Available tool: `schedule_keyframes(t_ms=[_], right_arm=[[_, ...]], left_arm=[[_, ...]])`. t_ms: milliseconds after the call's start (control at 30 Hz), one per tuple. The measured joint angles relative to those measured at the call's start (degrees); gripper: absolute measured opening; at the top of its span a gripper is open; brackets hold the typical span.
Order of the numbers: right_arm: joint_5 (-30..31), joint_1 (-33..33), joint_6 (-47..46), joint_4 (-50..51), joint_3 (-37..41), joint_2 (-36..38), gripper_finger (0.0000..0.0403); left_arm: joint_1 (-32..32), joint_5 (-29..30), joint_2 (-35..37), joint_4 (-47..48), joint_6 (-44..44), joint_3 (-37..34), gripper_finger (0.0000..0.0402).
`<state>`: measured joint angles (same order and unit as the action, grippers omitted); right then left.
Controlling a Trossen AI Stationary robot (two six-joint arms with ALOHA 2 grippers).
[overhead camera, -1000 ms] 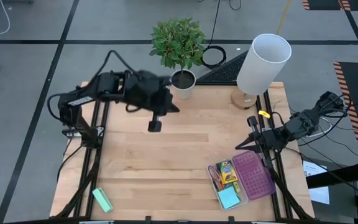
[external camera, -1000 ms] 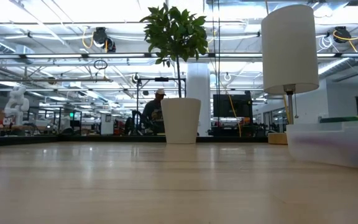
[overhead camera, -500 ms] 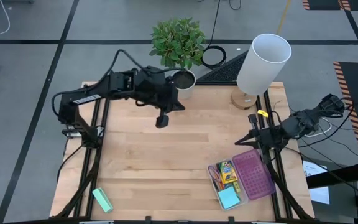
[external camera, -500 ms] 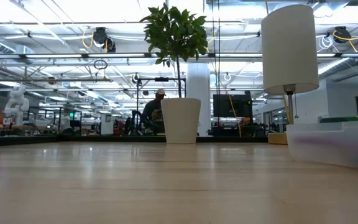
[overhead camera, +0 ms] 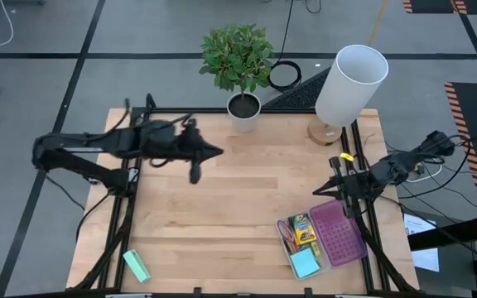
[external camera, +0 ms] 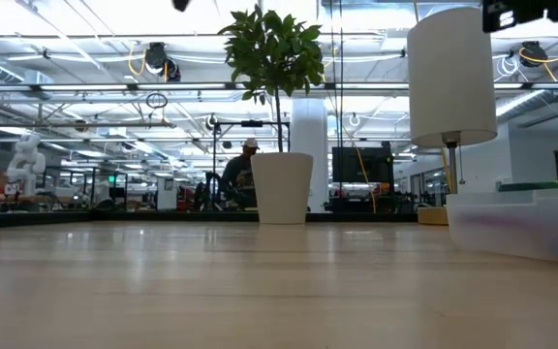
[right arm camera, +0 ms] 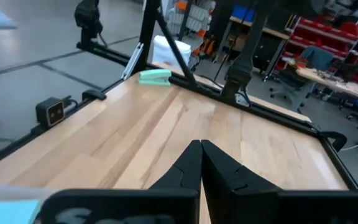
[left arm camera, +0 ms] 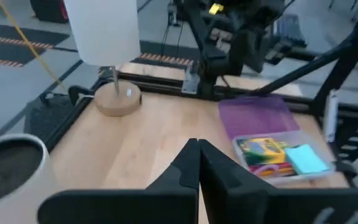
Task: Pack school essentials
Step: Return to Home Position
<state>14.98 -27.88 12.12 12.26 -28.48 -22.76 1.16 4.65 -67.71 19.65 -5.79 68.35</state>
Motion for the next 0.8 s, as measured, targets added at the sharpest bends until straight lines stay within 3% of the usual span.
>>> schedule_keyframes(t_ms=[233, 367, 500, 633, 800], right_arm=[[-1.6, 2.1, -0.7, -20.2, 12.3, 0.3, 0.0000], [-1.9, 3.3, -2.3, -30.5, 19.0, 0.2, 0.0000], [-3.3, 4.4, -3.3, -35.0, 22.0, 0.3, 0.0000], [-4.5, 5.3, -3.5, -35.3, 22.8, 0.4, 0.0000], [-8.2, 7.1, -3.6, -38.1, 25.0, 0.9, 0.0000]], left_arm=[[-1.7, 1.0, 11.2, 0.2, -4.0, -11.8, 0.0016], [-1.8, 1.6, 14.8, 3.7, -14.3, -15.8, 0.0014], [-3.1, 1.3, 17.4, 0.0, -8.5, -19.2, 0.0003], [-4.6, 4.9, 20.8, -3.4, -3.0, -22.9, 0.0002], [-4.5, 5.9, 24.3, -6.8, -1.6, -27.4, 0.0002]])
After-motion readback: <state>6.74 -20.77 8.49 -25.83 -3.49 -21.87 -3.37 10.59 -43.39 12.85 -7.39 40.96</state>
